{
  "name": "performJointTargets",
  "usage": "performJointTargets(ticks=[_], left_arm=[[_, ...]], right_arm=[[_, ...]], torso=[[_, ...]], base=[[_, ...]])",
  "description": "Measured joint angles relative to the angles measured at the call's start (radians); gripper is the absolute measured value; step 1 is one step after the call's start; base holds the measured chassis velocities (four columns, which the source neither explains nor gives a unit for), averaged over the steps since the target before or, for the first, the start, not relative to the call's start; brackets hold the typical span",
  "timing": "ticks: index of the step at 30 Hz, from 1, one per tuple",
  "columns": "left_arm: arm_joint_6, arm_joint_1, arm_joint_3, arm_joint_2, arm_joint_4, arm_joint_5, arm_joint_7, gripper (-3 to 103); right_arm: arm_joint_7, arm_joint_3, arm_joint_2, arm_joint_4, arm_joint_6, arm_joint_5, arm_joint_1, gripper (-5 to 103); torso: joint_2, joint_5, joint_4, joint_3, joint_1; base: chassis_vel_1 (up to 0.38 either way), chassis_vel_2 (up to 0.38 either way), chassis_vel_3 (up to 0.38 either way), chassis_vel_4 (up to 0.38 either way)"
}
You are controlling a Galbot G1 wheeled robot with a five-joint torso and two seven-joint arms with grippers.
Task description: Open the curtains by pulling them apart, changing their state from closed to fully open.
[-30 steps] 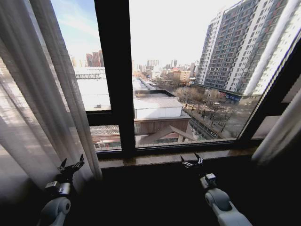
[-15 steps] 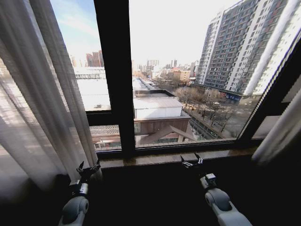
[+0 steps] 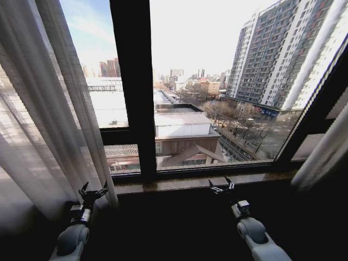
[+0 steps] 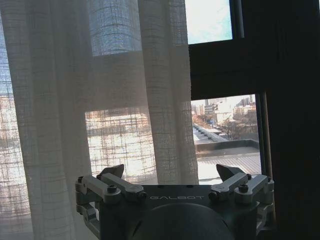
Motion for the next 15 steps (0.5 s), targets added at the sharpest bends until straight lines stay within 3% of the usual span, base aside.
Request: performJointTargets(ticks=[5, 15], left_arm=[[-0.043, -0.016, 0.013, -0.009, 0.032, -0.024, -0.003, 100], [-0.061, -0.041, 0.024, -0.024, 0.057, -0.045, -0.004, 100]], right_arm=[[0.0, 0.0, 0.0, 0.0, 0.0, 0.0, 0.0, 100], [0.0, 0.0, 0.0, 0.0, 0.0, 0.0, 0.0, 100]], torso=[[0.0, -0.0002, 0.0001, 0.0, 0.0], [0.0, 0.0, 0.0001, 0.0, 0.0]], base=[[0.0, 0.0, 0.0, 0.0], [0.0, 0.0, 0.0, 0.0]])
